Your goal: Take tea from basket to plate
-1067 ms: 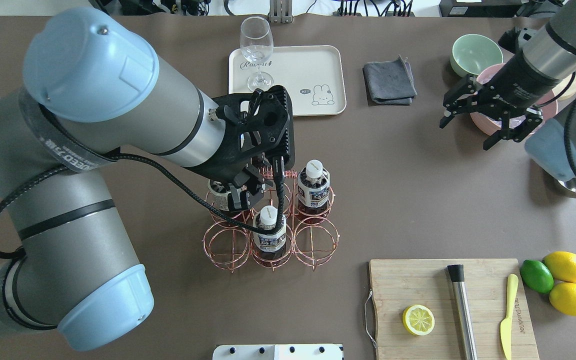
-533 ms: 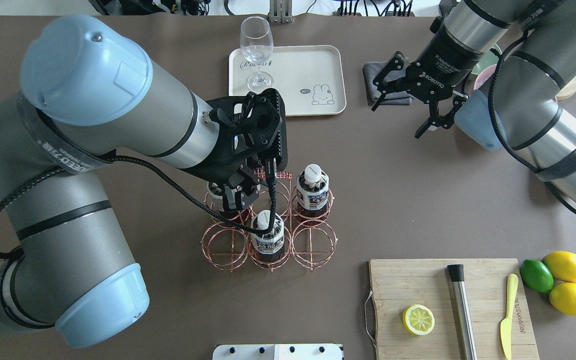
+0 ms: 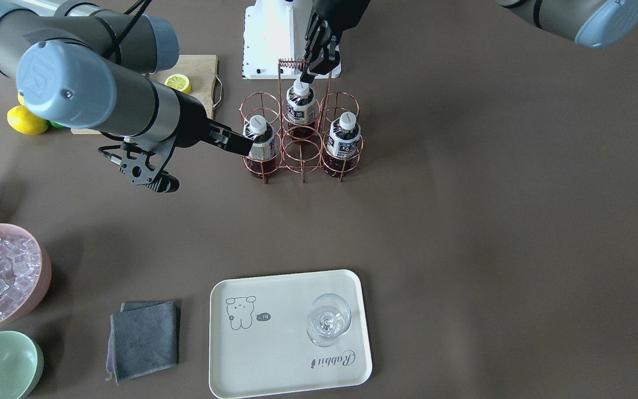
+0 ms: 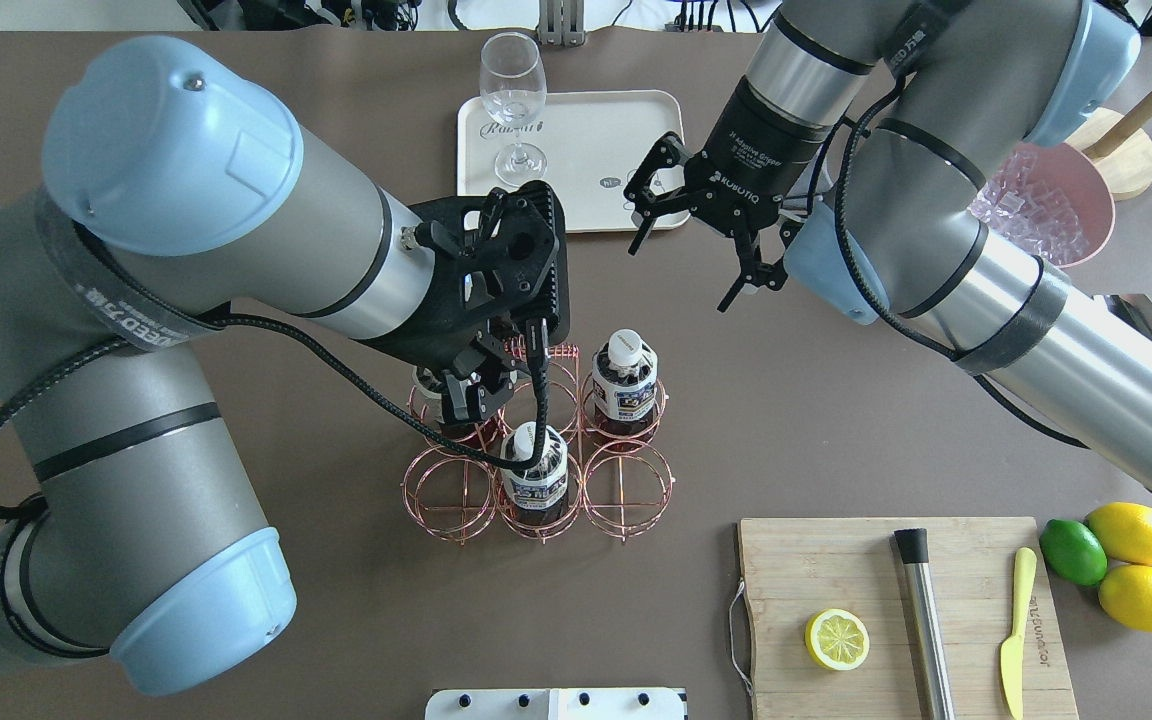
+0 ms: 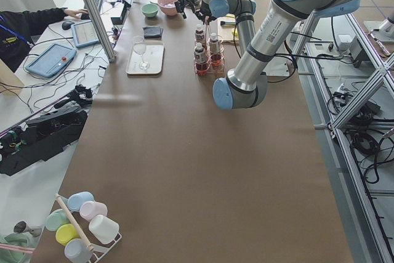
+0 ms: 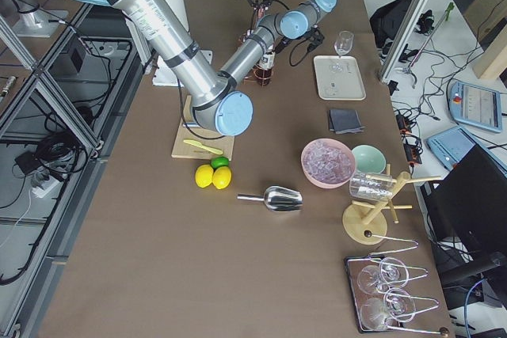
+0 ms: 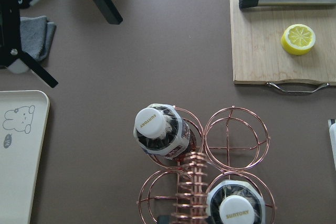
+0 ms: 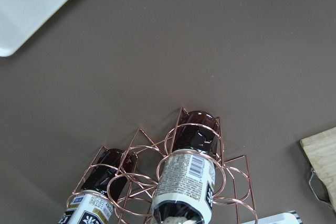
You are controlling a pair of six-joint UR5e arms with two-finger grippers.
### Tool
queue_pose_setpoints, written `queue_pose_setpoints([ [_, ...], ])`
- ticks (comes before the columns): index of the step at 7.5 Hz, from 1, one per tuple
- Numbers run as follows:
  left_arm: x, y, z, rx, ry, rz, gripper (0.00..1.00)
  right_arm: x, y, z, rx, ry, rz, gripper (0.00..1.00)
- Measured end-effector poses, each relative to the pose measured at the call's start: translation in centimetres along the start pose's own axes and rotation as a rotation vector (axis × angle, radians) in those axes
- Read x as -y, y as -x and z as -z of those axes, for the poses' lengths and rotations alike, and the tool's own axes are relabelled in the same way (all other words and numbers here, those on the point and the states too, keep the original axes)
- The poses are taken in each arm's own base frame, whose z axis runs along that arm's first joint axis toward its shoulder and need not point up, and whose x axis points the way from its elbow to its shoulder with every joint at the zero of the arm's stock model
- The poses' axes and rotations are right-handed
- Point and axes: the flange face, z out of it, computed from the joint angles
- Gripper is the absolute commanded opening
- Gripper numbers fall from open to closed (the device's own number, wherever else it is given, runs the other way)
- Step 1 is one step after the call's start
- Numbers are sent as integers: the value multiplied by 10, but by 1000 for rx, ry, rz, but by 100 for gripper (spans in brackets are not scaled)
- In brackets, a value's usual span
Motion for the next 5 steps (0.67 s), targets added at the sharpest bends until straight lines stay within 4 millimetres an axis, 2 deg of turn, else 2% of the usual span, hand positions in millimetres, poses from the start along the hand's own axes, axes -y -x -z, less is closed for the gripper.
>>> queue_pose_setpoints([
  [2,0,-1,1,-1,-2,-1,0,-17,7,-30,-33,15,8,99],
  [5,0,-1,2,0,-4,-2,0,-33,10,-57,-62,-4,48,71],
])
